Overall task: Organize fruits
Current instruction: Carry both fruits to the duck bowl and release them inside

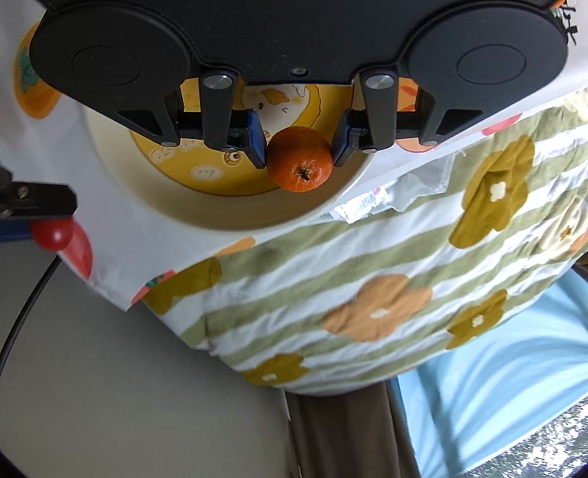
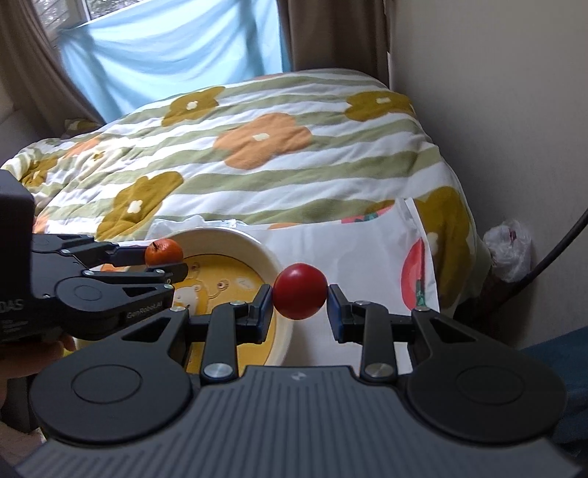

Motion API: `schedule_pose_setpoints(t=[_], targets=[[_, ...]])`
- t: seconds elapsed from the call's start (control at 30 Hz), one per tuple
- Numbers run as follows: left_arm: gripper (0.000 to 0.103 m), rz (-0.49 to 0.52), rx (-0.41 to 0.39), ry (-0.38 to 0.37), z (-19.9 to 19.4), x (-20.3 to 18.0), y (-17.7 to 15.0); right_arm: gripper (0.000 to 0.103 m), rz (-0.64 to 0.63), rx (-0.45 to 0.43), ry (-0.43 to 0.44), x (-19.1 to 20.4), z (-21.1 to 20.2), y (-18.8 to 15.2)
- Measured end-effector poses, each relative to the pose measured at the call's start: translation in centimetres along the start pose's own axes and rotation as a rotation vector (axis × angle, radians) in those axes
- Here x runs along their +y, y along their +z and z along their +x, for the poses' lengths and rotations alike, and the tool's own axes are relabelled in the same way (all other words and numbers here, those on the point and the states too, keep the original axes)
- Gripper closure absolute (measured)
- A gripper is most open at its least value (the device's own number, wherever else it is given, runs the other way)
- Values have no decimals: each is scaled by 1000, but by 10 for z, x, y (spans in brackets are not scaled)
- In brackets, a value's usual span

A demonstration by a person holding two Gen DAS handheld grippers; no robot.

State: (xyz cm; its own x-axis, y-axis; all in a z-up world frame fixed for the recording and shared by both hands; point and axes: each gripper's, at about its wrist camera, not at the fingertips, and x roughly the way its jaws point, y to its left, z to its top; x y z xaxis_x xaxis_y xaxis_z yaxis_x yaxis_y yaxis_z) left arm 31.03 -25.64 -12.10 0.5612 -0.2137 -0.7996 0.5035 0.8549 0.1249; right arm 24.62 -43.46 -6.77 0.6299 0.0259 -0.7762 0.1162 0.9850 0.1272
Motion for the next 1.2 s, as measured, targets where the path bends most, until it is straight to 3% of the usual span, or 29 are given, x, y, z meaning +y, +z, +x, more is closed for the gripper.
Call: schedule_pose_setpoints(t=[0.17,0.27,0.3,0.63,1.03,1.2], targets=[[58,14,19,-17,9,-2,-1,57,25,14,-11,-5,6,1],[17,14,-7,-16,3,-2,0,57,27,15,-11,-6,7,4],[16,15,-21,-15,0,0,0,57,30,13,-7,-7,7,4],[16,-92,-51,50,-43,30,-7,57,-25,6,43,-4,8,8],[15,-216,-65,127,-83,58,-32,57,-322,3,157,53,49,8],[15,-229,-49,143,-86,62,-42,57,-385,2,154,66,64,2]])
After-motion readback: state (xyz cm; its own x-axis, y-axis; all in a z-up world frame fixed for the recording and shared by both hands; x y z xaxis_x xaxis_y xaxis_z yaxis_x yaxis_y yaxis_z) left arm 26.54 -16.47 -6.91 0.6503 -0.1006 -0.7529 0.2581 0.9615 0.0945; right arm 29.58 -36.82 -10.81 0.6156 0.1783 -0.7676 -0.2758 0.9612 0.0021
